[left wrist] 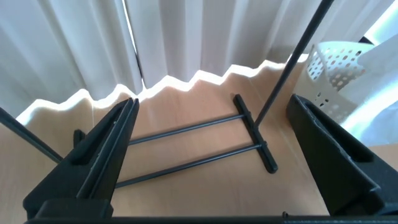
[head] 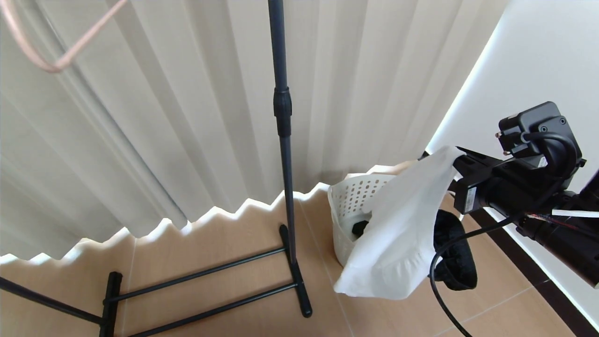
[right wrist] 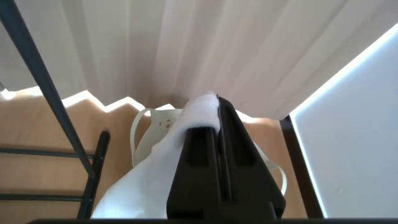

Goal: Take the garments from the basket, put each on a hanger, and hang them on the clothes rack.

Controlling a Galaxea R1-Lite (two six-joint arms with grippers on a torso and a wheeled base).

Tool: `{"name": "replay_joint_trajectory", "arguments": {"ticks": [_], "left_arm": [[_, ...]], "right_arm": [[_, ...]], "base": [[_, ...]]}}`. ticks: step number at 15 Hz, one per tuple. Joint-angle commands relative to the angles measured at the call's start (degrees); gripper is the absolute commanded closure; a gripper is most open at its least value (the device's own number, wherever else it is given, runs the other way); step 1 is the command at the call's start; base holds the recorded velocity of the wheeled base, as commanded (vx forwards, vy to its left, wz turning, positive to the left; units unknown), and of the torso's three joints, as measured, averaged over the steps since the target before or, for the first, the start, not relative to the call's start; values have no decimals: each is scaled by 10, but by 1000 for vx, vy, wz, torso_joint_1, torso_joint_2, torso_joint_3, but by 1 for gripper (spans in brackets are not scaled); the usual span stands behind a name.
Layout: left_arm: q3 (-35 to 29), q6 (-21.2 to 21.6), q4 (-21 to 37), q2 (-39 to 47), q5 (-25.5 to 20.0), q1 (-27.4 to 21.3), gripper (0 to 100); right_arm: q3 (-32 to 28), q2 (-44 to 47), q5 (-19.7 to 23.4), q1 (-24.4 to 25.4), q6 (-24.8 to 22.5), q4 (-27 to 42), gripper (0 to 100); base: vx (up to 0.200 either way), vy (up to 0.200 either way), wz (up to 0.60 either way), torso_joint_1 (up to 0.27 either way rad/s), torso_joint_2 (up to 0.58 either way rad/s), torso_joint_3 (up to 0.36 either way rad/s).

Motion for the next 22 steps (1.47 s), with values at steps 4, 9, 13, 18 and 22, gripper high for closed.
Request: {"name": "replay_joint_trajectory", "arguments": {"ticks": [4,9,13,18,22], "left_arm": [[0,0,0,0,0,0,0],[0,0,0,0,0,0,0],[0,0,0,0,0,0,0],[0,0,0,0,0,0,0],[0,0,0,0,0,0,0]], "right_arm": [[5,1,0,0,0,0,100],[10,-2,0,0,0,0,100],[11,-1,-1,0,0,0,100],[15,-4,-1,0,0,0,100],[15,-3,-2,0,-1,0,100]], "base": [[0,0,0,66,-432,-168],[0,0,0,117,-466,-232],[0,0,0,157,-485,-310],[0,0,0,192,-522,-163],[0,0,0,228,-565,-141]]}}
